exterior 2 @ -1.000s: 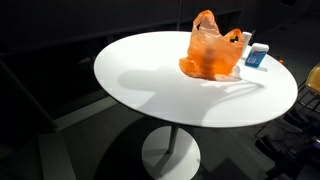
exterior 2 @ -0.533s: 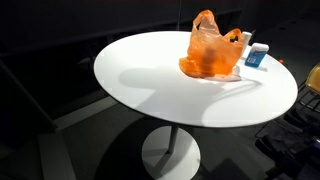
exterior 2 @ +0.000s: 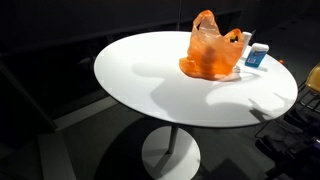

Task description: Take the white and orange bottle out of the plastic bag and put it on the table

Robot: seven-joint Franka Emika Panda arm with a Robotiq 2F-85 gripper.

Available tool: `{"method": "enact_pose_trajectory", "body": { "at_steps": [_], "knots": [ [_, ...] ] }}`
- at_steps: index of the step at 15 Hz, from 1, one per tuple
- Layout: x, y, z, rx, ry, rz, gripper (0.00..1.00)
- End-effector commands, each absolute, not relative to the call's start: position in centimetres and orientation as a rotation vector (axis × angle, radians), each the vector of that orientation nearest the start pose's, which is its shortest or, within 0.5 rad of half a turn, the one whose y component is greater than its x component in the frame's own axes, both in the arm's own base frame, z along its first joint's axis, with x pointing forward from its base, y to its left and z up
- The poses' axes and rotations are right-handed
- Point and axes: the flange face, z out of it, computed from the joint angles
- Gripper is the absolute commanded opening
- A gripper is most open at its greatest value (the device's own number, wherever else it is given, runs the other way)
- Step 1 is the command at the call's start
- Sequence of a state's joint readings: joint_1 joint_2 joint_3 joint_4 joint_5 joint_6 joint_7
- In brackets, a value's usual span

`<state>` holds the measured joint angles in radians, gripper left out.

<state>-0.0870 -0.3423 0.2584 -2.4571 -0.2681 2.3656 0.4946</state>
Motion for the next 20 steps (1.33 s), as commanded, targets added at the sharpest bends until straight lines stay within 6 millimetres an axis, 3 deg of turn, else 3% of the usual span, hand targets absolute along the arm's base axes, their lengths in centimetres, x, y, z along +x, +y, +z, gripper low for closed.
{"method": "enact_pose_trajectory", "body": {
  "at_steps": [1, 3, 4, 8, 15, 20],
  "knots": [
    [48.3, 5.5, 43.0, -3.289, 0.364, -0.556, 1.00],
    [49.5, 4.4, 42.2, -3.296, 0.403, -0.543, 1.00],
    [47.7, 5.1, 42.4, -3.296, 0.354, -0.532, 1.00],
    [48.3, 4.6, 41.7, -3.308, 0.394, -0.528, 1.00],
    [51.3, 2.7, 37.7, -3.284, 0.473, -0.632, 1.00],
    [53.5, 4.0, 34.4, -3.229, 0.419, -0.680, 1.00]
  ]
}}
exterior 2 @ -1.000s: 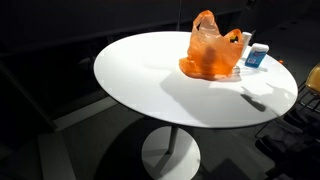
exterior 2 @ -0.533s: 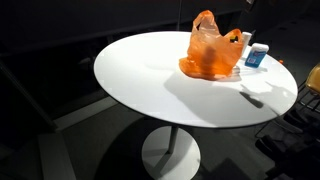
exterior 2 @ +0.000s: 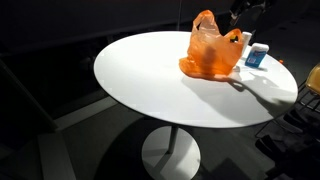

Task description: Take the white and orange bottle out of the plastic bag and put it on the table

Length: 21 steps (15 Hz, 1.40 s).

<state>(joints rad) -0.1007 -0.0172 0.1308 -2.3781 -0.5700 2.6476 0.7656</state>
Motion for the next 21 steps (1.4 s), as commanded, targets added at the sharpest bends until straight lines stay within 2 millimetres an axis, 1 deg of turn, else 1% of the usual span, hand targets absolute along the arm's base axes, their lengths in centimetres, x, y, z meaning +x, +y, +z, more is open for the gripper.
{"method": "enact_pose_trajectory", "body": {
  "at_steps": [1, 7, 10, 12, 15, 19, 21],
  "knots": [
    [53.9, 4.6, 33.8, -3.216, 0.396, -0.683, 1.00],
    [55.8, 9.0, 30.8, -3.169, 0.264, -0.666, 1.00],
    [56.0, 10.7, 29.2, -3.165, 0.220, -0.628, 1.00],
    [56.0, 11.2, 28.3, -3.165, 0.214, -0.594, 1.00],
    [55.5, 11.6, 27.5, -3.159, 0.225, -0.533, 1.00],
    [54.6, 12.3, 27.9, -3.139, 0.257, -0.454, 1.00],
    [54.4, 12.7, 28.0, -3.130, 0.259, -0.413, 1.00]
  ]
}}
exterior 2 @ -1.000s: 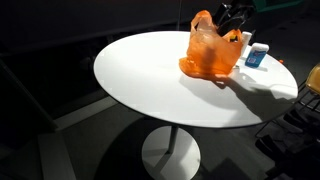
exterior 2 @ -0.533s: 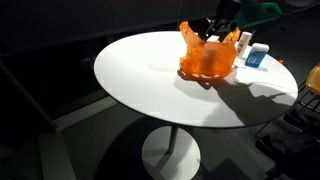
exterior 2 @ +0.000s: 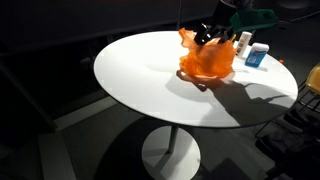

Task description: Take the white and orange bottle out of the plastic bag and put it on the table

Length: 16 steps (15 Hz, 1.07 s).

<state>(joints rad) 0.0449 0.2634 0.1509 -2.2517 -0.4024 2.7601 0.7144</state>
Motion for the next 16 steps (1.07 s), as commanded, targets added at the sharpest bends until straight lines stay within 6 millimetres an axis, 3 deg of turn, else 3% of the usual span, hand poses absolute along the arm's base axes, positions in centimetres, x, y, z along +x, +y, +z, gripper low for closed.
{"method": "enact_pose_trajectory", "body": {
  "at_steps": [1, 3, 4, 5, 8, 12, 16],
  "knots": [
    [54.4, 12.7, 28.1, -3.128, 0.260, -0.394, 1.00],
    [54.4, 12.7, 28.2, -3.135, 0.263, -0.364, 1.00],
    [54.4, 12.6, 28.3, -3.141, 0.263, -0.353, 0.76],
    [54.4, 12.4, 28.3, -3.146, 0.267, -0.346, 0.74],
    [54.5, 11.5, 29.1, -3.159, 0.288, -0.346, 0.49],
    [54.9, 10.0, 31.6, -3.151, 0.335, -0.398, 0.19],
    [55.1, 9.4, 34.6, -3.139, 0.349, -0.470, 0.19]
  ]
}}
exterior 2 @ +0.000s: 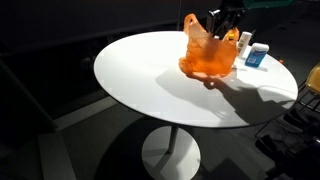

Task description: Take the white and orange bottle out of the plastic bag and put it on the table

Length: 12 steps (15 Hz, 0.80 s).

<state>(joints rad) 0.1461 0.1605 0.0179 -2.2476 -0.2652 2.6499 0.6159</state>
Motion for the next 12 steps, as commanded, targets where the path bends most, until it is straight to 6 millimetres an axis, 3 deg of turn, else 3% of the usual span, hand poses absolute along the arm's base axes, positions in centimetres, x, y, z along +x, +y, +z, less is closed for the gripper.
{"method": "enact_pose_trajectory", "body": {
  "at_steps": [1, 5, 12],
  "knots": [
    [55.0, 9.3, 35.5, -3.139, 0.352, -0.492, 0.19],
    [54.3, 9.5, 38.7, -3.121, 0.337, -0.533, 0.19],
    [49.9, 9.8, 44.6, -3.146, 0.243, -0.539, 0.19]
  ]
}}
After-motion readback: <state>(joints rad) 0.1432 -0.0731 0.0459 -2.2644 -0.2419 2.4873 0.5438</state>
